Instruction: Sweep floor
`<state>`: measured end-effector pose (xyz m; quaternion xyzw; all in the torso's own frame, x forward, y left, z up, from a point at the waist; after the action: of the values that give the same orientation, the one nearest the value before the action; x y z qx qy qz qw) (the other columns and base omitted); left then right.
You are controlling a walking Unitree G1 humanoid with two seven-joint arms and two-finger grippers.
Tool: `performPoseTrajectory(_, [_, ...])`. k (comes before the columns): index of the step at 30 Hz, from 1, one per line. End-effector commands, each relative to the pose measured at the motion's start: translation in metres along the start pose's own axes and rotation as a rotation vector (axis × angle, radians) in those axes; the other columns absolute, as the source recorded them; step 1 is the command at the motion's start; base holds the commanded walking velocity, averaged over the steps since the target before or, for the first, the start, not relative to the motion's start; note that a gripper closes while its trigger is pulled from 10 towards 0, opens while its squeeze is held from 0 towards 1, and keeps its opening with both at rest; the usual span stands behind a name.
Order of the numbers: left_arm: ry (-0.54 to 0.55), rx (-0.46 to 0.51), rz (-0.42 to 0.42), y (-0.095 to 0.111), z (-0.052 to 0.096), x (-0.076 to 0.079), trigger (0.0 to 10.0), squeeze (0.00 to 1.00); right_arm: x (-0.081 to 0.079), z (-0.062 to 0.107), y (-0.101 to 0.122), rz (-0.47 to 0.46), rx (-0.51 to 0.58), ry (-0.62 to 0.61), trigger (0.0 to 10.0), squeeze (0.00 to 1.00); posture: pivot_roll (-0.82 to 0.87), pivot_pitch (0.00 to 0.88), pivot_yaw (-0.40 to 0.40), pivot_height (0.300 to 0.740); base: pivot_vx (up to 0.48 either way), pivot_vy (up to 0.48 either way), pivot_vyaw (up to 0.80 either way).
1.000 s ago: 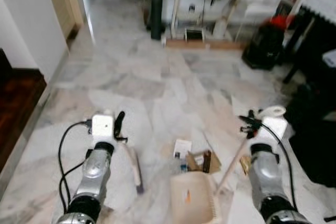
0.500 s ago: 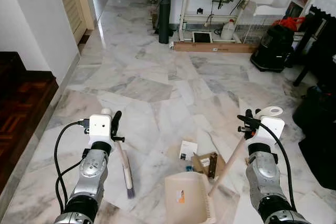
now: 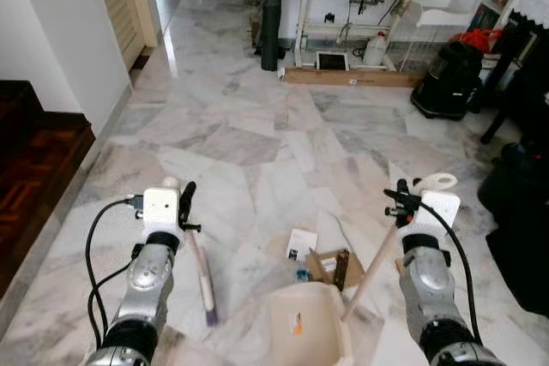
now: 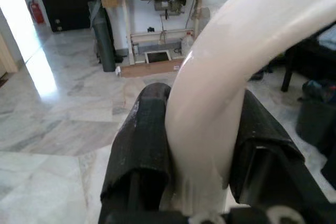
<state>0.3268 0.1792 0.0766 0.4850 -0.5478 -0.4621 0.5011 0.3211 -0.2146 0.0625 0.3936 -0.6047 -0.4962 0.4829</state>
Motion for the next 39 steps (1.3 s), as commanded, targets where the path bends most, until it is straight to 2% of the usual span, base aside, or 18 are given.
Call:
performPoseTrajectory(1, [-0.022,0.052,-0.011,0.0103,-0.0037,0.0035,10.0,0.00,0.0029,-0.0060,0.0103,-0.002,0.042,-0.012,10.0,0.00,-0.01,0.000,-0.045,0.740,0.000,-0.304,0.00])
performPoseTrajectory(39, [-0.025,0.050,-0.015,0.0101,-0.0042,0.0044,10.0,0.00,0.0022,-0.0069,0.0108,0.007,0.043,0.002,10.0,0.00,-0.01,0.000,-0.050,0.740,0.000,-0.308,0.00])
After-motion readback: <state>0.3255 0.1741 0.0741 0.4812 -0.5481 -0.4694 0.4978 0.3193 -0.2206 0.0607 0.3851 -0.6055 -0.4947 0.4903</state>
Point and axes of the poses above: a point about 5 cm out from each wrist's last joint towards the gripper, its own z axis pointing back from the gripper into the wrist, its own y axis along the axis of the wrist's last joint, x = y × z, the point moved 1 cm from there along -z, pointing out of the wrist towards the gripper, and after that the axes turned 12 degrees about z, right-handed, at the moved point
